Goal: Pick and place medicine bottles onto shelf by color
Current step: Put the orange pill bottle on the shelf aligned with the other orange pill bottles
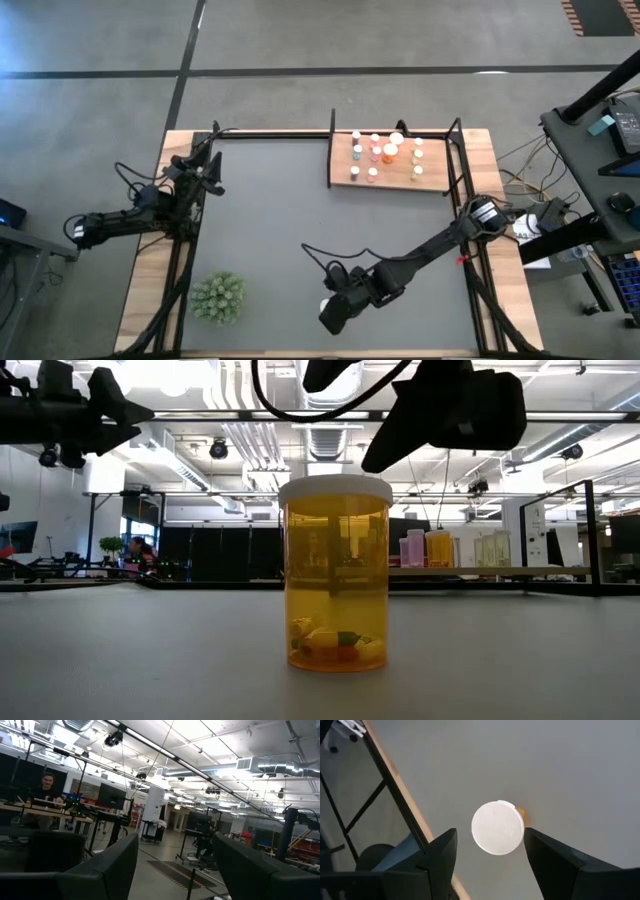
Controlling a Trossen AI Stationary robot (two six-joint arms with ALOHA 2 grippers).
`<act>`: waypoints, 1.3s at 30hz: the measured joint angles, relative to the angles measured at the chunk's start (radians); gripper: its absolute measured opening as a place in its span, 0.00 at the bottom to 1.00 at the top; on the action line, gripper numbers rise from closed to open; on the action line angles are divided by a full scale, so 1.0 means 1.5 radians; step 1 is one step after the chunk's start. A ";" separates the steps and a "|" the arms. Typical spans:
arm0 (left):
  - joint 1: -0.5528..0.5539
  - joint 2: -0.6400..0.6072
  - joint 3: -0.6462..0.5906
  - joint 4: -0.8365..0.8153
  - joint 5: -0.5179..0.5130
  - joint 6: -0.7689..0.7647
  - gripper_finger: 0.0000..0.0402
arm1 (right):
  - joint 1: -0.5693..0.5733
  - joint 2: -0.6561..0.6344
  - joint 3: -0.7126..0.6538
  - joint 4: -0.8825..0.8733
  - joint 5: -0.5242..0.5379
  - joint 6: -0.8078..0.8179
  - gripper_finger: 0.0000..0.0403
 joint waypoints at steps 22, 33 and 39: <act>0.000 0.002 0.000 0.000 0.000 0.000 0.60 | 0.015 0.035 -0.004 0.005 -0.001 -0.054 0.83; 0.000 0.004 0.000 0.000 0.000 0.000 0.60 | 0.014 0.055 -0.004 0.050 -0.001 -0.070 0.81; 0.000 0.004 0.000 0.001 0.000 0.000 0.60 | 0.013 0.056 -0.005 0.051 0.002 -0.065 0.81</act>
